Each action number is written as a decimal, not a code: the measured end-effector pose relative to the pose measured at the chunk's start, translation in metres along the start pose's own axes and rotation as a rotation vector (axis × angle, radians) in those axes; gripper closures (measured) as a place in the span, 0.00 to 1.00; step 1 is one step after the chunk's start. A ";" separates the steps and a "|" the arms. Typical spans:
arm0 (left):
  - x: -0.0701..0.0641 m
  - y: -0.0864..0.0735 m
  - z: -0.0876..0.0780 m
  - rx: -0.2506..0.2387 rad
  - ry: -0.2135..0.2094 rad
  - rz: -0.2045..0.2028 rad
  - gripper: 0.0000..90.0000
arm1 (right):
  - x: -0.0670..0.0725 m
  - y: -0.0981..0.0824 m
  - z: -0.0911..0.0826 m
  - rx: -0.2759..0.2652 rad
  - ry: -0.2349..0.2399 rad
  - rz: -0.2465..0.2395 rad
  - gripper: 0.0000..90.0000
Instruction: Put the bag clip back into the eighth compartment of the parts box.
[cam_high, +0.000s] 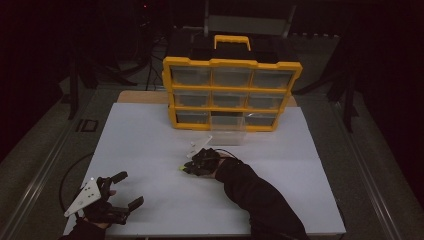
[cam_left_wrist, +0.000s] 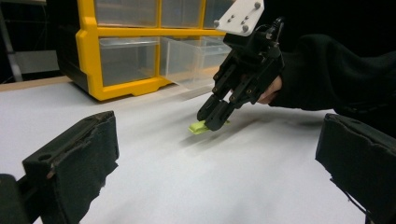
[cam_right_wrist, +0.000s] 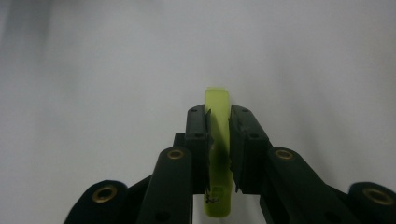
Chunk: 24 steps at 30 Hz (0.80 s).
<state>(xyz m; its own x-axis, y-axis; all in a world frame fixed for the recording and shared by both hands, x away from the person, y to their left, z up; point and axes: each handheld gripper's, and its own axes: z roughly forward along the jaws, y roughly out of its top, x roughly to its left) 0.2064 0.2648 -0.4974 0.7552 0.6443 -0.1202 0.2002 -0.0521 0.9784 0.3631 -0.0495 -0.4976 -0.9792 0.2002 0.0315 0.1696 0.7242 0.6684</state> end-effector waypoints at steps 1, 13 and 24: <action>0.000 0.000 0.000 -0.004 0.002 -0.001 0.00 | 0.000 0.000 -0.002 -0.002 -0.002 -0.006 0.87; 0.000 0.000 0.000 -0.003 0.006 -0.002 0.00 | 0.002 -0.005 -0.025 0.015 0.004 0.000 0.87; 0.001 0.000 0.001 0.000 0.007 -0.001 0.00 | 0.002 -0.011 -0.050 0.024 -0.011 -0.004 0.87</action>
<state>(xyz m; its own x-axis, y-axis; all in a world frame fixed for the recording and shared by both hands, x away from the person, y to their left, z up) 0.2071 0.2647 -0.4980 0.7505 0.6498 -0.1203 0.2009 -0.0509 0.9783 0.3540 -0.0902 -0.4674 -0.9787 0.2042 0.0205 0.1682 0.7409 0.6502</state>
